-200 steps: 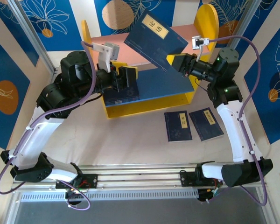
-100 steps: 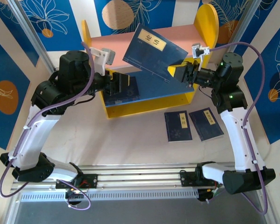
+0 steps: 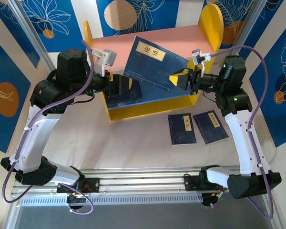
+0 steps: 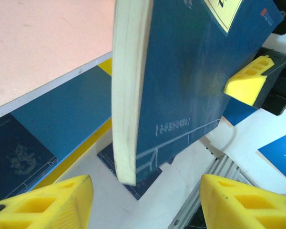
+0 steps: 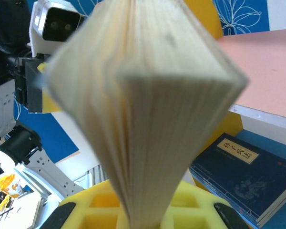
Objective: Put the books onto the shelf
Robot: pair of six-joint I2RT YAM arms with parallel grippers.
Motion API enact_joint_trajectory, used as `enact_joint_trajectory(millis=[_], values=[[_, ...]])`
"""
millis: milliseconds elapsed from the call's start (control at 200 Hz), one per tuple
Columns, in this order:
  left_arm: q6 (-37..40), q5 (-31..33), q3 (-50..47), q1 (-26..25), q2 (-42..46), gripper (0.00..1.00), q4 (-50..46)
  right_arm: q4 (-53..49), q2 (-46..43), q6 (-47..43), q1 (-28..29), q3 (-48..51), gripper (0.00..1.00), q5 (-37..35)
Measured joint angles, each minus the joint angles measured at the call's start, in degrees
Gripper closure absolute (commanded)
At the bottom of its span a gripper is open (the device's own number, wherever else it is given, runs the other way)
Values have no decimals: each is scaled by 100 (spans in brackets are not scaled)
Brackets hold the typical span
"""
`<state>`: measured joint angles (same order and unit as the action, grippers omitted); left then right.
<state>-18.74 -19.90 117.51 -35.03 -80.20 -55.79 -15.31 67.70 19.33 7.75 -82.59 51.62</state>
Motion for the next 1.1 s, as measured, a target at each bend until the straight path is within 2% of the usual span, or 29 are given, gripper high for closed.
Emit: enact_joint_trajectory(millis=[260,605,745,905,1101], values=[[-46,-540,0,118,-24,40,15,-457,63,-433,247,-55,100,313],[-85,-914,0,208,-59,50,48,-1078,195,-955,501,-302,99,393],[-116,-973,-20,229,-52,60,70,-1281,229,-1099,501,-396,99,389],[-219,-1121,-245,240,52,82,319,-1410,238,-1154,505,-433,99,380],[-306,-1333,-525,256,203,100,654,-1440,315,-1156,511,-444,96,315]])
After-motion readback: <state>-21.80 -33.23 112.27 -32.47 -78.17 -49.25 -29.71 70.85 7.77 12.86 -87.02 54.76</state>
